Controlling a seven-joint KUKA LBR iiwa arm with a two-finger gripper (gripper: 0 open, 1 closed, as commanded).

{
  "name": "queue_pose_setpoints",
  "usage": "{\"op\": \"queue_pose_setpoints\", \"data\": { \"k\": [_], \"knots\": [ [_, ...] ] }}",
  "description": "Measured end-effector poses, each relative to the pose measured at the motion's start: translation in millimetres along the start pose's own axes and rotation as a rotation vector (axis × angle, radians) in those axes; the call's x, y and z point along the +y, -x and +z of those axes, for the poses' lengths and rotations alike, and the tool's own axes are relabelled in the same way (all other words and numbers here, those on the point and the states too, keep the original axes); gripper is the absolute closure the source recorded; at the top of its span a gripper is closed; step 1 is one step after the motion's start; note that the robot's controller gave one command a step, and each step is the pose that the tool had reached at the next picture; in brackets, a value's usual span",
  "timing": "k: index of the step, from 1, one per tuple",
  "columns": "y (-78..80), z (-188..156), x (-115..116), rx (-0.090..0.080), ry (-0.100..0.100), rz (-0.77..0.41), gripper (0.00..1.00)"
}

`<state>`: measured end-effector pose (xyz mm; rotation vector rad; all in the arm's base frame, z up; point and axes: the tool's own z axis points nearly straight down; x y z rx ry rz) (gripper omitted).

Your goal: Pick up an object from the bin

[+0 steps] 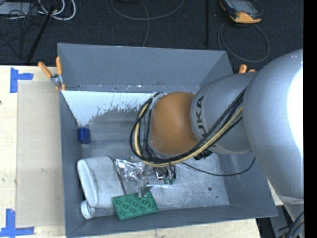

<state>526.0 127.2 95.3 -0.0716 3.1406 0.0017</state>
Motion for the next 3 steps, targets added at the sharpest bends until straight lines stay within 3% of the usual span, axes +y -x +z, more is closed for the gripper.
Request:
{"op": "queue_pose_setpoints", "data": {
  "k": [1, 2, 3],
  "knots": [
    [-0.8, 0.1, -1.0, 0.005, -0.002, 0.002, 1.00],
    [10.1, -75.4, -25.7, -0.006, -0.001, 0.006, 1.00],
    [12.0, -60.9, -71.8, 0.004, -0.001, -0.008, 1.00]
  ]
}}
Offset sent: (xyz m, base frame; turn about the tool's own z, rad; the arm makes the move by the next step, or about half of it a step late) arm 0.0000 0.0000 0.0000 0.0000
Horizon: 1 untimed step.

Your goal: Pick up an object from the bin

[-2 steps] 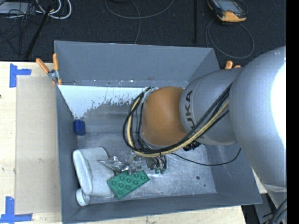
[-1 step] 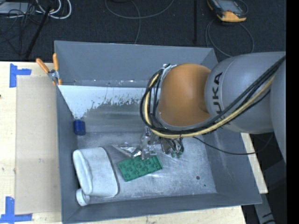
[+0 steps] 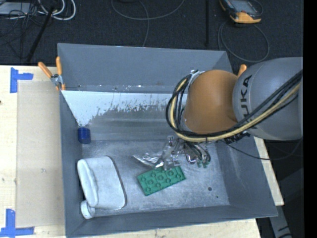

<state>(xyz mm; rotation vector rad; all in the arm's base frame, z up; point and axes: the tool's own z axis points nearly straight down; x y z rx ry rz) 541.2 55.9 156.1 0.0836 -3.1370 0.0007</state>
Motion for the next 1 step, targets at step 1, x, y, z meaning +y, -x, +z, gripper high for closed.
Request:
{"op": "queue_pose_setpoints", "data": {
  "k": [1],
  "knots": [
    [13.4, 27.9, -40.9, 0.000, 0.000, 0.007, 1.00]
  ]
}}
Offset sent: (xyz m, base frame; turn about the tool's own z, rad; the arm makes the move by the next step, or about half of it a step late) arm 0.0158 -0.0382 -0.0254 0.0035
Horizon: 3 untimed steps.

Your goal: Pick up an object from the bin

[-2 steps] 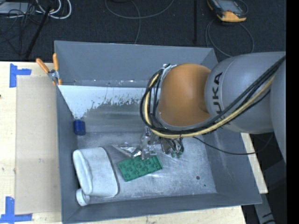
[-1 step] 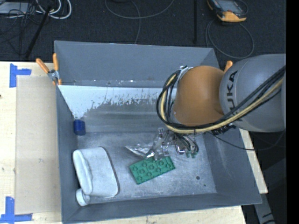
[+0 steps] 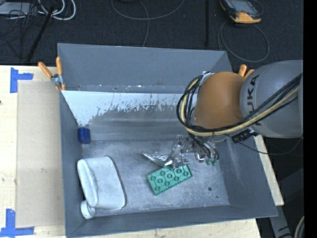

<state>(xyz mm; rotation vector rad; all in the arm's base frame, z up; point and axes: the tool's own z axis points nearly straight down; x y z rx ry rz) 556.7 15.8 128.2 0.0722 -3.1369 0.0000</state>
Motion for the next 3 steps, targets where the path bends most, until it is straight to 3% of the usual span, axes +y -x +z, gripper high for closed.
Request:
{"op": "queue_pose_setpoints", "data": {
  "k": [3],
  "knots": [
    [0.1, -1.5, 1.6, -0.002, 0.000, -0.001, 1.00]
  ]
}}
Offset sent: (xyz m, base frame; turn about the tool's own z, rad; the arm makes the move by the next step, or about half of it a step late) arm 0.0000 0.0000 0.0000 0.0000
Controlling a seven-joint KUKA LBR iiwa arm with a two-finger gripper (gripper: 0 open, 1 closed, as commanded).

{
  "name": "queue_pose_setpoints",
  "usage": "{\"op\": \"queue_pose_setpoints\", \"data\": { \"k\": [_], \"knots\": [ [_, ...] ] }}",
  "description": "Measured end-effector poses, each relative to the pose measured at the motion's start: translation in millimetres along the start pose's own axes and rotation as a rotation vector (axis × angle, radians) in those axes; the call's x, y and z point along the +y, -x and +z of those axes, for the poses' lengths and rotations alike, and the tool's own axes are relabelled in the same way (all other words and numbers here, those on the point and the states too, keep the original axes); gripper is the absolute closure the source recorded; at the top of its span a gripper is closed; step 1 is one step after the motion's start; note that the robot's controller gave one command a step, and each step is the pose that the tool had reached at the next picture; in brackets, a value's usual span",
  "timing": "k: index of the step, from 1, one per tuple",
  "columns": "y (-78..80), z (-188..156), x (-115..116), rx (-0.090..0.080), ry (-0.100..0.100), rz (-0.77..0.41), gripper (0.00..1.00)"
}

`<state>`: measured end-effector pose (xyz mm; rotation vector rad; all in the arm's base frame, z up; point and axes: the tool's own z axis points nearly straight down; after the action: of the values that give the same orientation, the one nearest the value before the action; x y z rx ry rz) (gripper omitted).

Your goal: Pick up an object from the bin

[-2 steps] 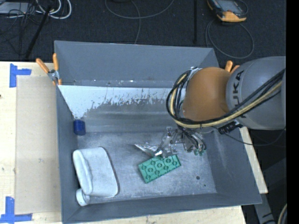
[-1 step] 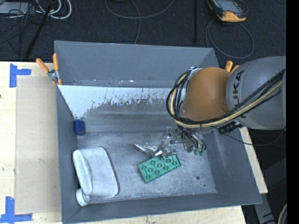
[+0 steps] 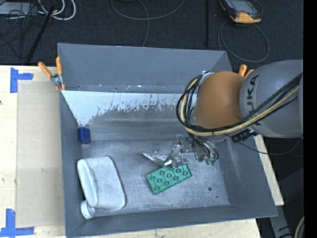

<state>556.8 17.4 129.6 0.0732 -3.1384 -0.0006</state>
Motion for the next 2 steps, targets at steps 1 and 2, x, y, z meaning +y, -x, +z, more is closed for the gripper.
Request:
{"op": "queue_pose_setpoints", "data": {
  "k": [1, 2],
  "knots": [
    [0.0, 0.0, 0.0, 0.000, 0.000, 0.000, 1.00],
    [0.0, 0.0, 0.0, 0.000, 0.000, 0.000, 1.00]
  ]
}}
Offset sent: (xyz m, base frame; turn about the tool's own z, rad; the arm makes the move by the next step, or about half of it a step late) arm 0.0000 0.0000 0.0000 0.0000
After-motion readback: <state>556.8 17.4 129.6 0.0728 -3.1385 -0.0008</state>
